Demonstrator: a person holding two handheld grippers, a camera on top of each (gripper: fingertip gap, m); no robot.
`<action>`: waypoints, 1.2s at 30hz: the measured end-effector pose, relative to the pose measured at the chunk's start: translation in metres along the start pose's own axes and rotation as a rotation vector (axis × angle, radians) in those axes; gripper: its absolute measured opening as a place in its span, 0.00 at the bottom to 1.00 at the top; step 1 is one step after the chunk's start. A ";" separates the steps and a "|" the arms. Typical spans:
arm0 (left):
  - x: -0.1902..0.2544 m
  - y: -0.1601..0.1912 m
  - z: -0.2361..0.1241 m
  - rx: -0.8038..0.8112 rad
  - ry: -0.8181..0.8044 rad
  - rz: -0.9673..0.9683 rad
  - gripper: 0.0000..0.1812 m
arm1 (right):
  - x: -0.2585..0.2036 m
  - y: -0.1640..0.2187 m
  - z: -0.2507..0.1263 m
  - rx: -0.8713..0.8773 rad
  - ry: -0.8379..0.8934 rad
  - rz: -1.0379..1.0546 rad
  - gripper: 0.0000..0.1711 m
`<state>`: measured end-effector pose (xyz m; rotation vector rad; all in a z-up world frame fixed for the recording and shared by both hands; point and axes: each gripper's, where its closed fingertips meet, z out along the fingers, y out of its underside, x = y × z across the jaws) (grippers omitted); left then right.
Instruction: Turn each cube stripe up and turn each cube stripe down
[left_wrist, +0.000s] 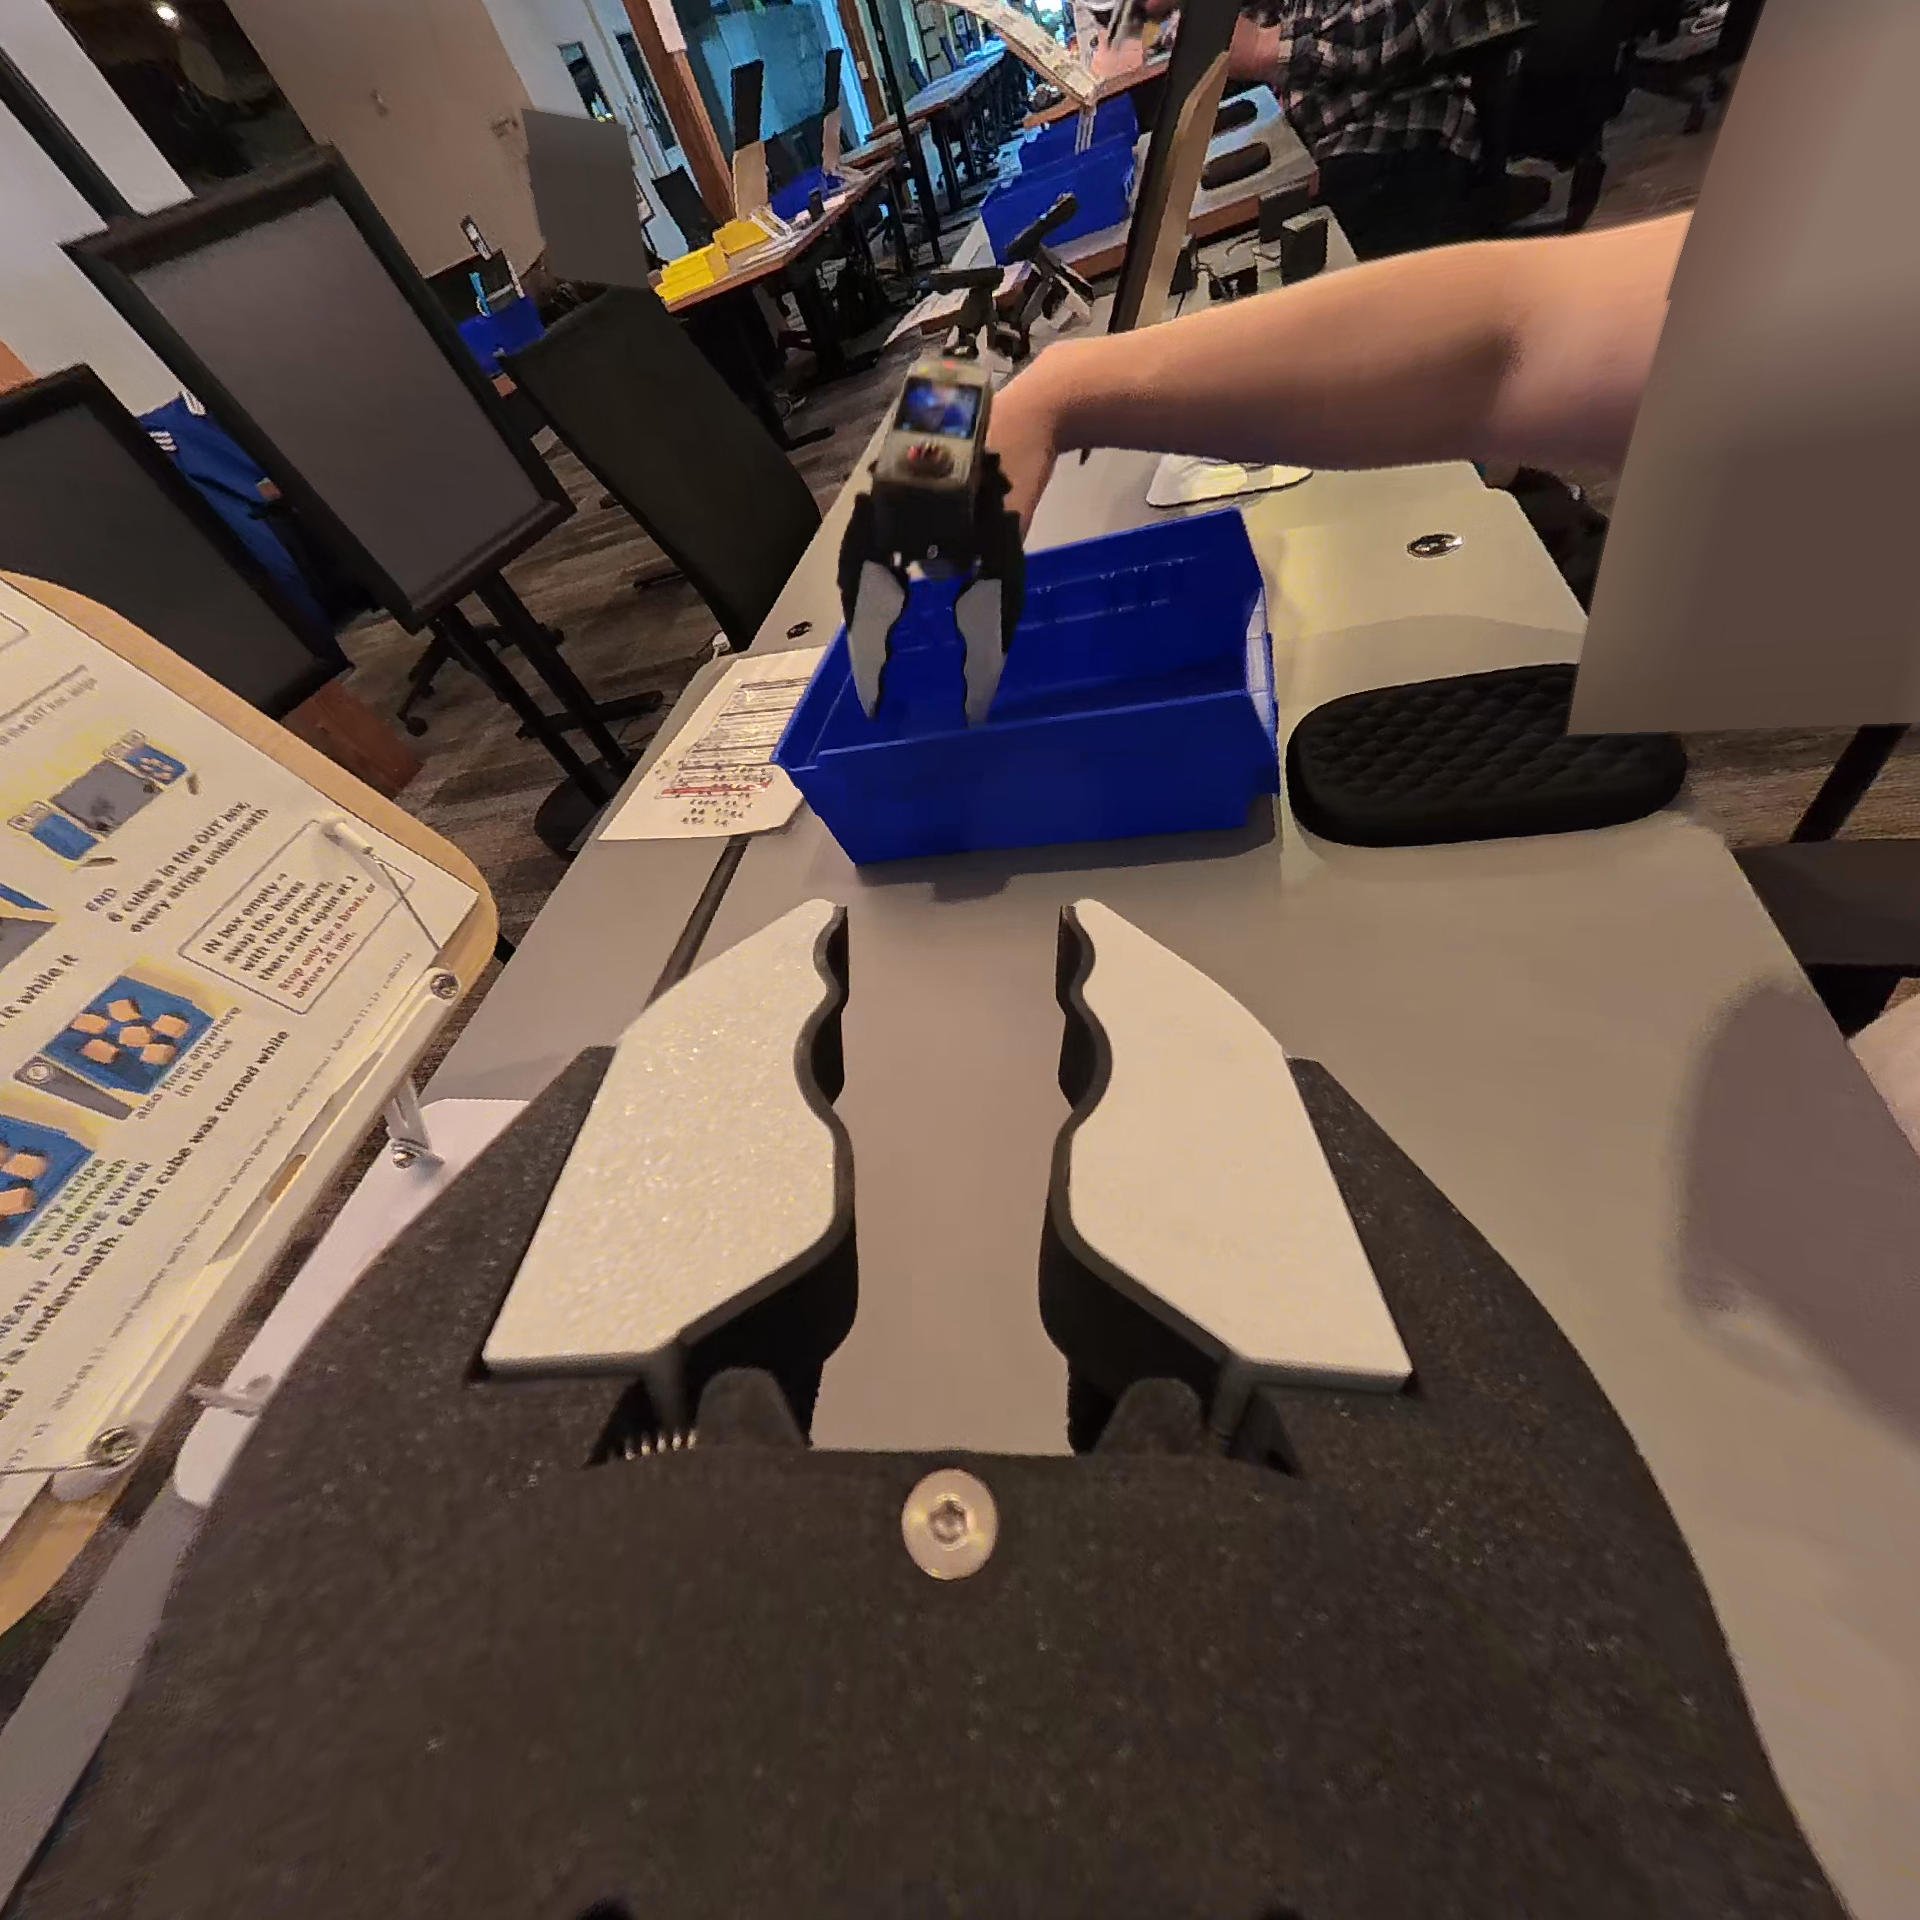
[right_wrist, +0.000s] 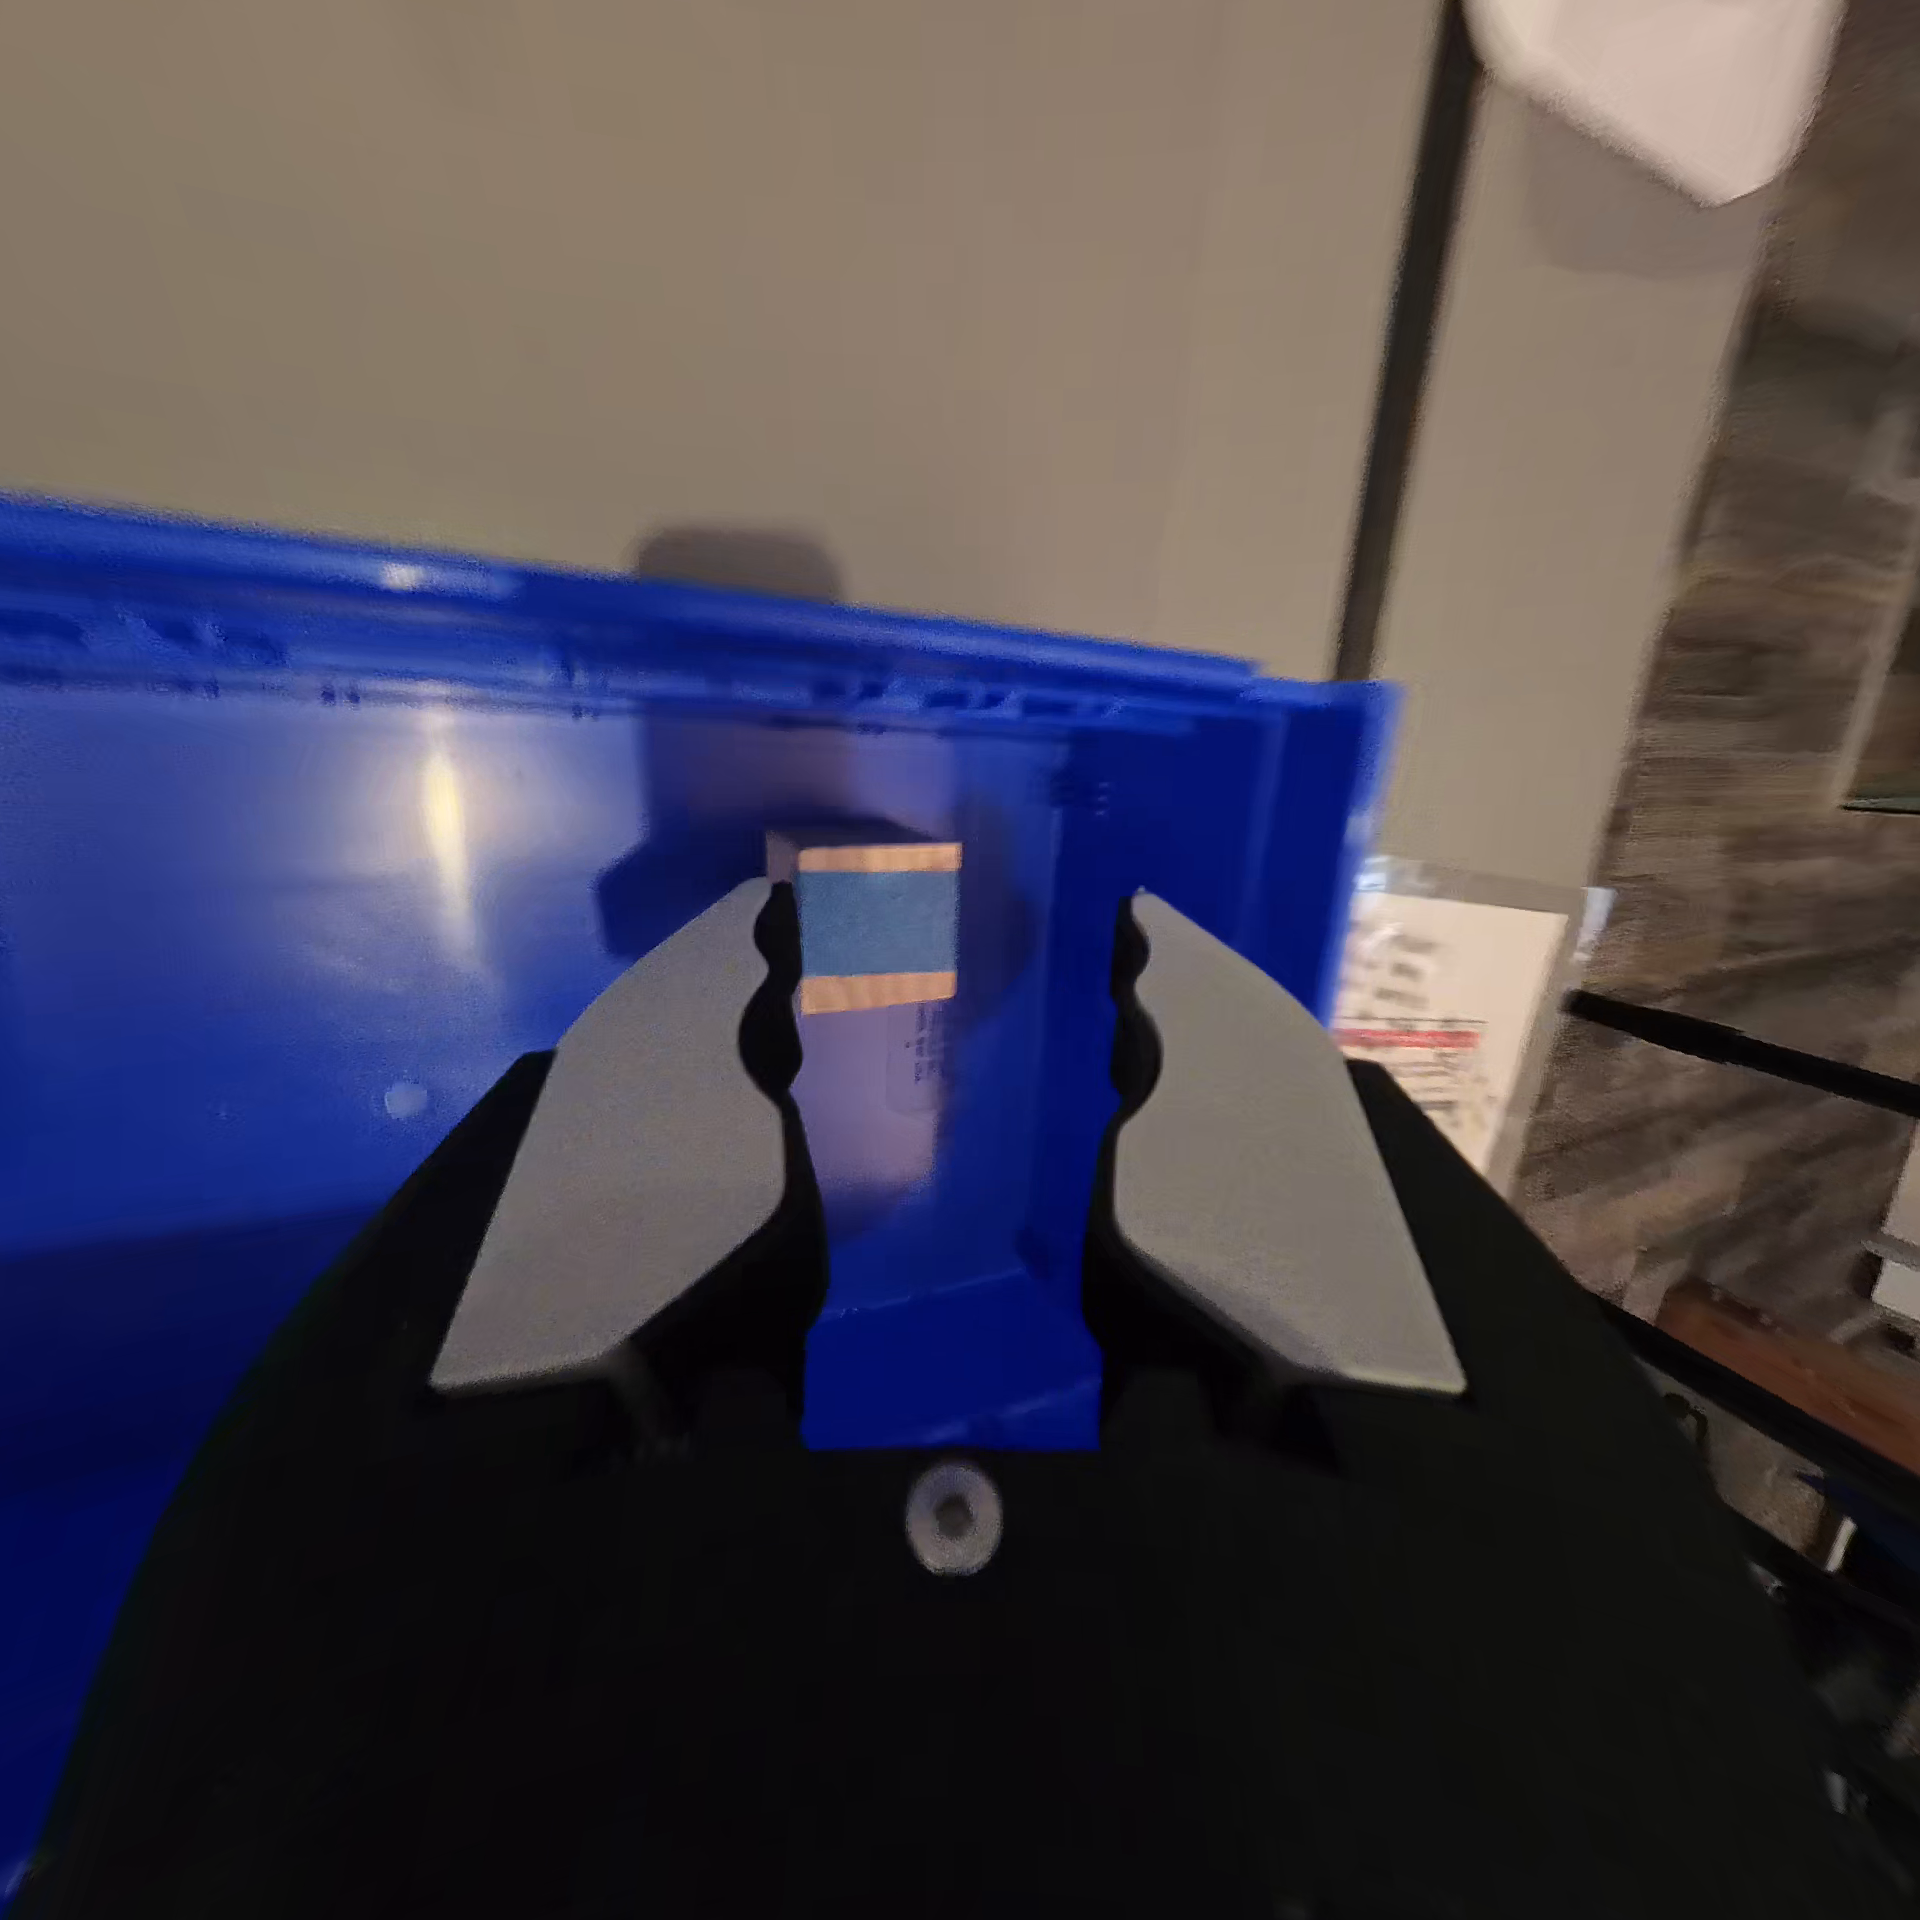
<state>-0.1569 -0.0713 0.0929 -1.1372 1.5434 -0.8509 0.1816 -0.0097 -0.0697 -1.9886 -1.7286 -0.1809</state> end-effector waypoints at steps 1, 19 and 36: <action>-0.001 -0.002 -0.003 0.001 -0.015 0.005 0.21 | 0.008 -0.009 -0.012 0.048 0.062 0.035 0.34; -0.103 0.036 -0.129 -0.189 -0.683 -0.284 0.21 | 0.051 -0.109 -0.174 0.623 0.746 0.753 0.39; -0.121 0.133 -0.235 -0.610 -0.971 -0.476 0.18 | 0.061 -0.088 -0.166 0.670 0.743 0.832 0.36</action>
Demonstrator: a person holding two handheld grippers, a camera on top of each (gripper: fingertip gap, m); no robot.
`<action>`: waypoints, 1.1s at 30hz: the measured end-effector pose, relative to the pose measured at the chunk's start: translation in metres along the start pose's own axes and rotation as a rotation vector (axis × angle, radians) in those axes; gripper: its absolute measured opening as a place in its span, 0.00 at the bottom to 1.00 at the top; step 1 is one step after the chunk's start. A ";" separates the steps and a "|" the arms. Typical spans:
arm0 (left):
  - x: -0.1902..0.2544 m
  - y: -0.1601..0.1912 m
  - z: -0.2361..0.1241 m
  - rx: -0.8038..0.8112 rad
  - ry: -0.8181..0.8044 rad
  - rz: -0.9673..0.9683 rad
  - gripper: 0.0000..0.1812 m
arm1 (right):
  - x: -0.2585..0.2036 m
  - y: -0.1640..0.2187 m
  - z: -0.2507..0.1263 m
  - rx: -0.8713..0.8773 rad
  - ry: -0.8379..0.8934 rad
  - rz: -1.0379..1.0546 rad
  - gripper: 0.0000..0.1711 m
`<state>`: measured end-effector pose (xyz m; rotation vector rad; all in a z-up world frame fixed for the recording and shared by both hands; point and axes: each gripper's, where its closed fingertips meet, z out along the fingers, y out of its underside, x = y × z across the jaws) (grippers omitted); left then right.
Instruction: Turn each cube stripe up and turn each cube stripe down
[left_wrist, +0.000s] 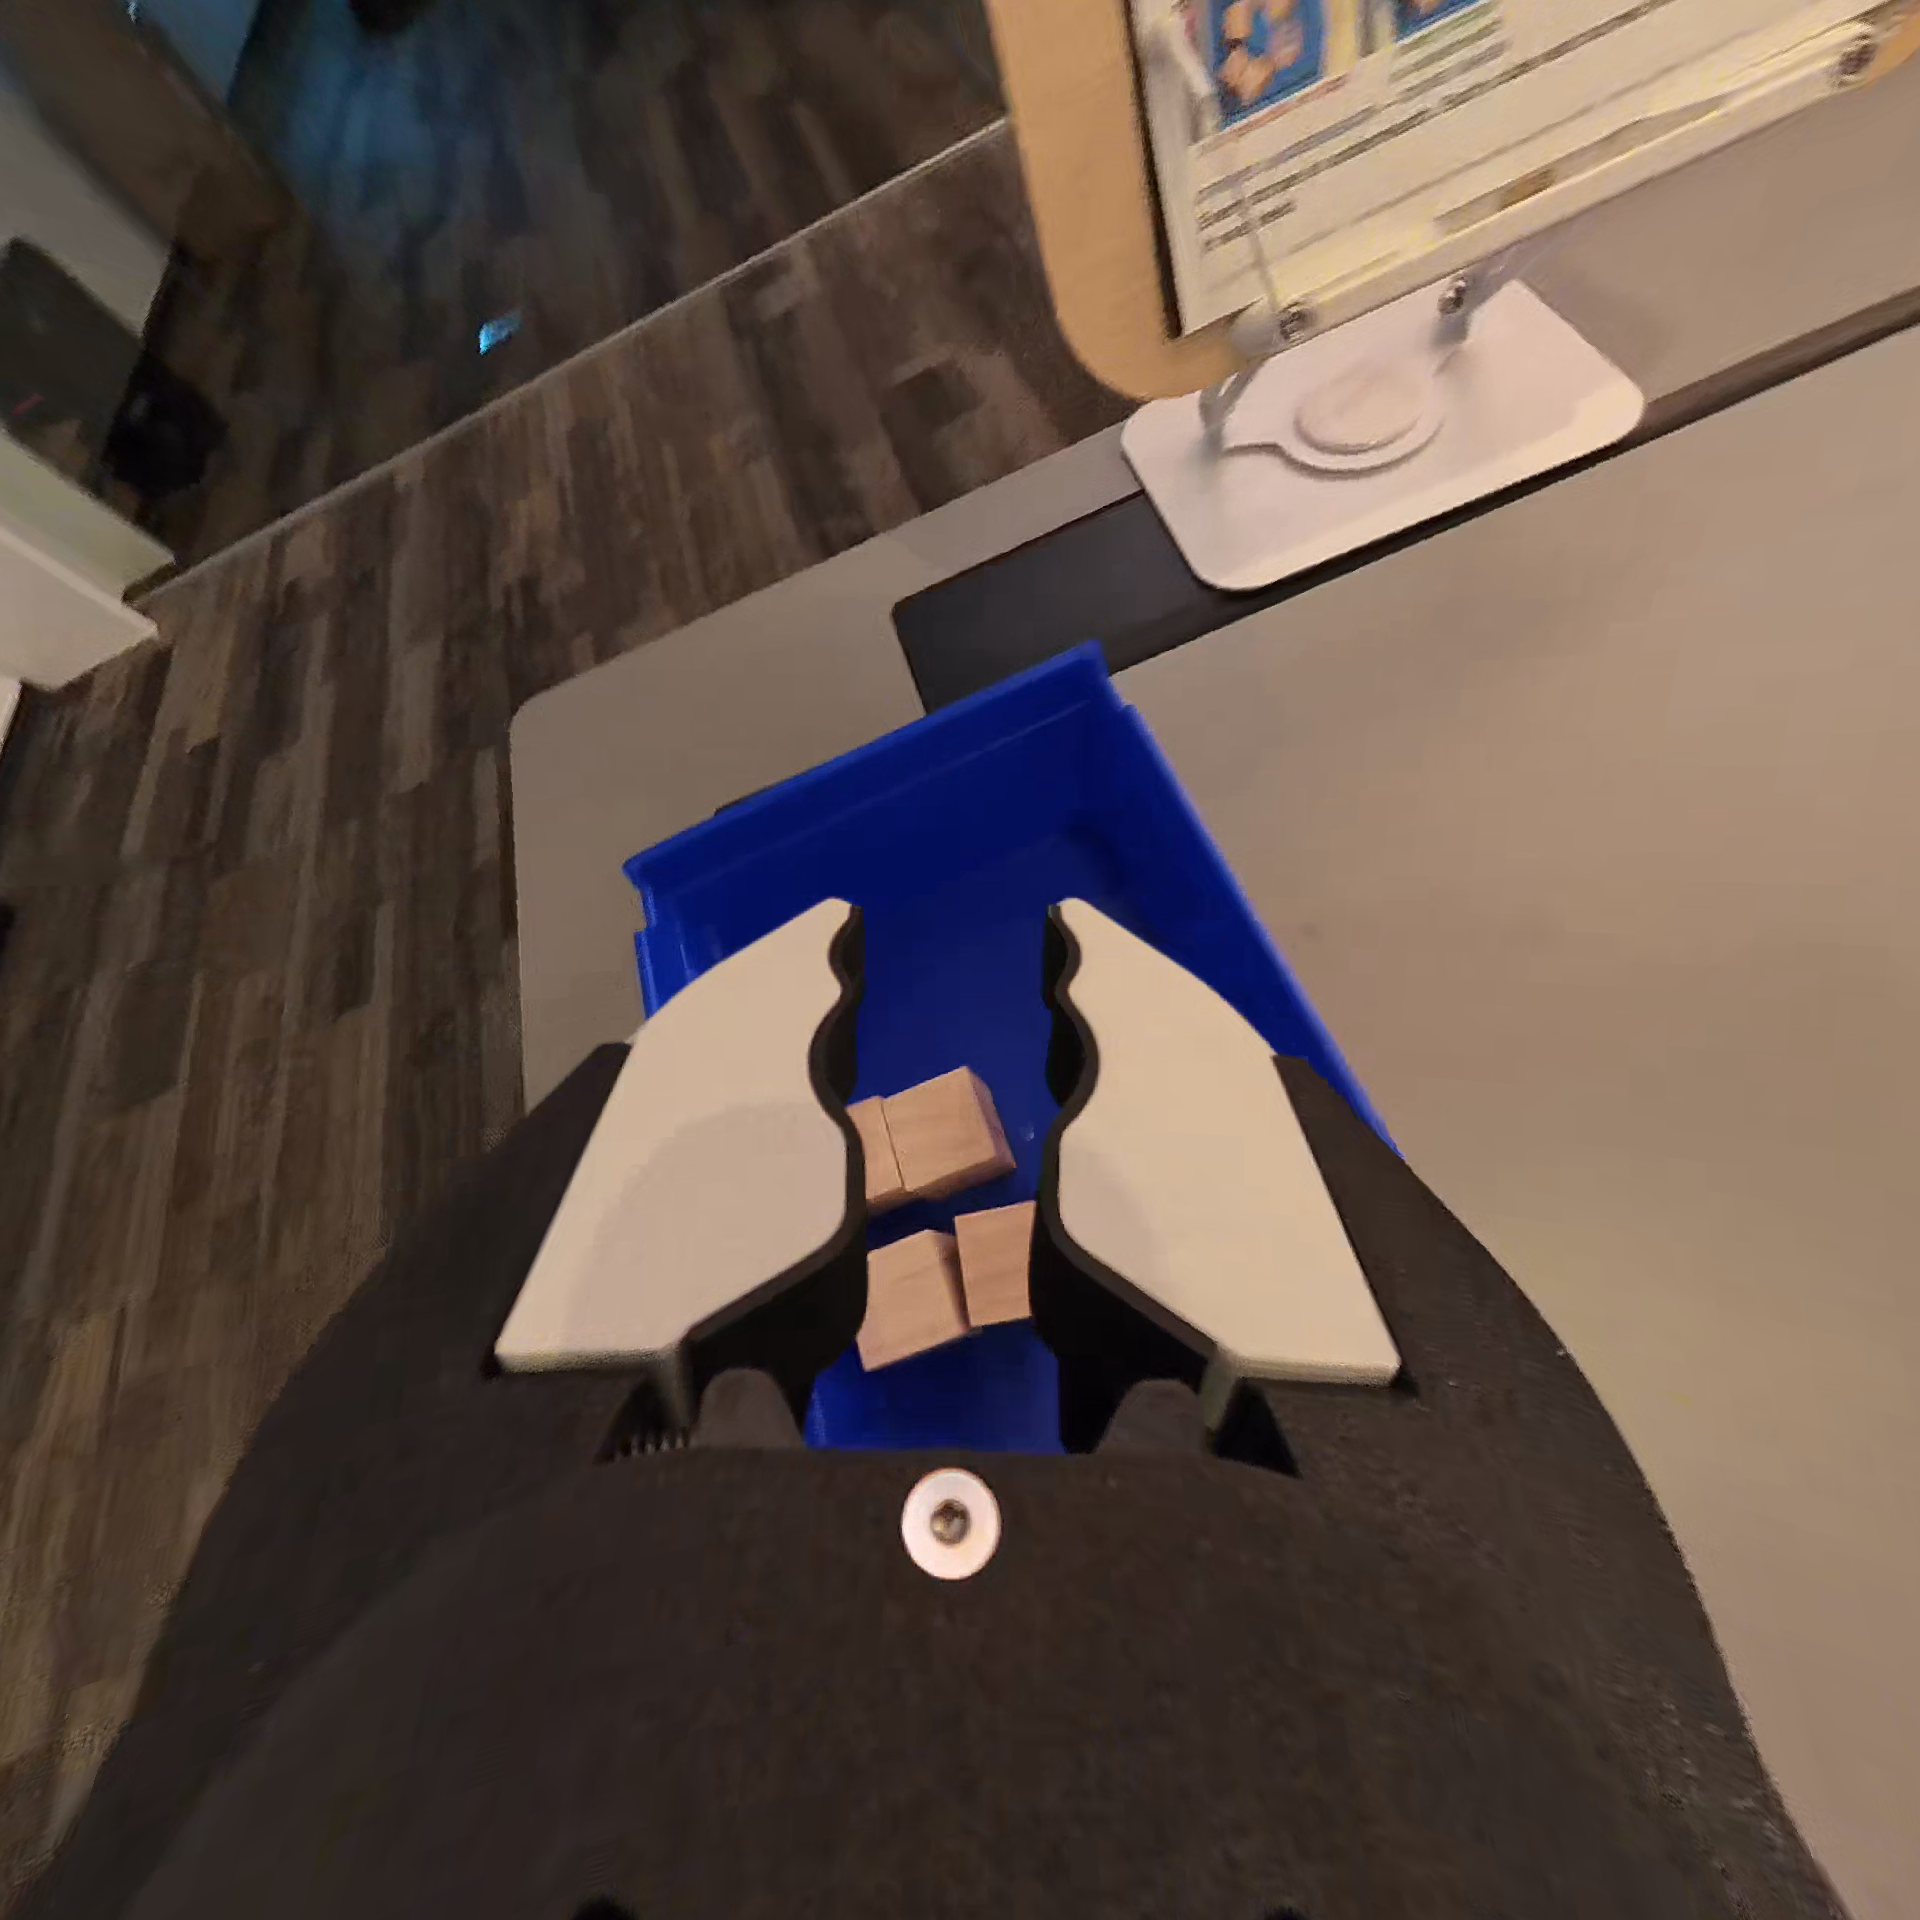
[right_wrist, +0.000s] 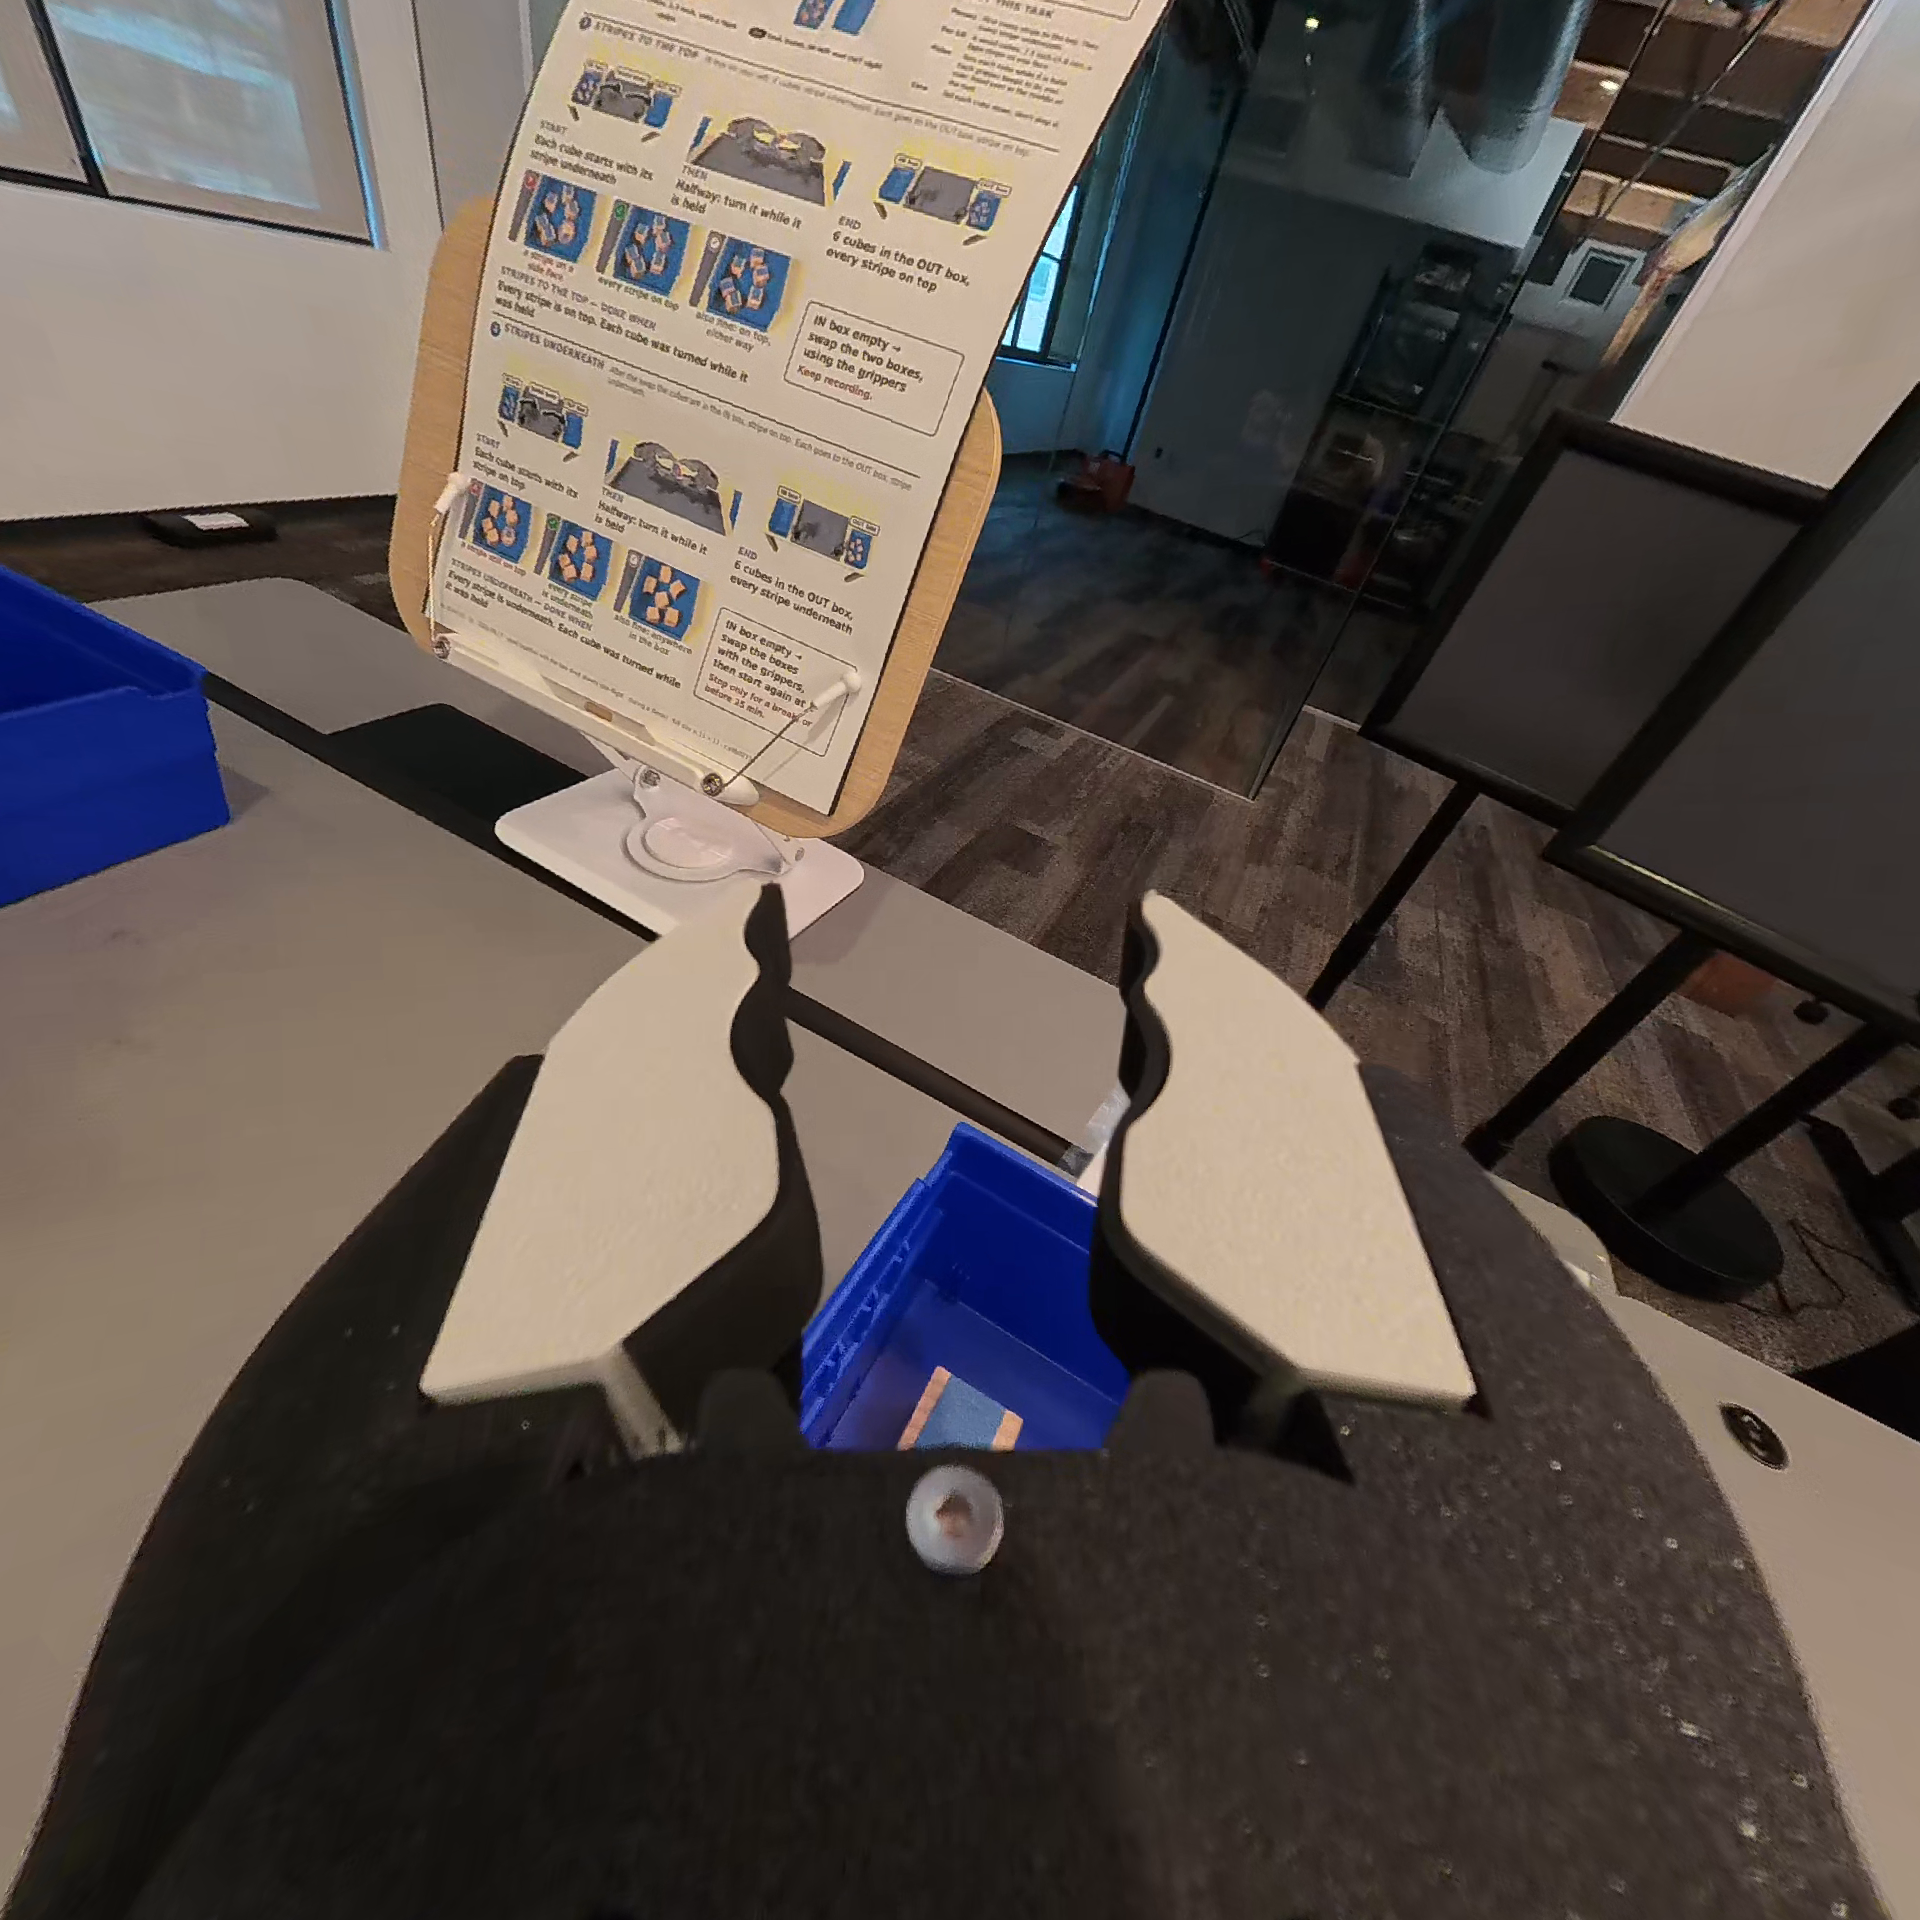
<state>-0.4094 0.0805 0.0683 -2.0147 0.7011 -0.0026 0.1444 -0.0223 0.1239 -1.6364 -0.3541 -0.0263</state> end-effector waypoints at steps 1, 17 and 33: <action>-0.002 0.005 0.002 -0.019 0.013 -0.031 0.18 | -0.001 0.000 0.000 0.001 -0.003 0.005 0.36; -0.017 0.128 0.077 -0.623 0.048 -0.256 0.15 | -0.014 0.014 0.017 -0.065 -0.021 -0.041 0.38; 0.073 0.131 0.053 -0.615 0.543 0.246 0.11 | -0.017 0.021 0.022 -0.078 -0.059 -0.035 0.40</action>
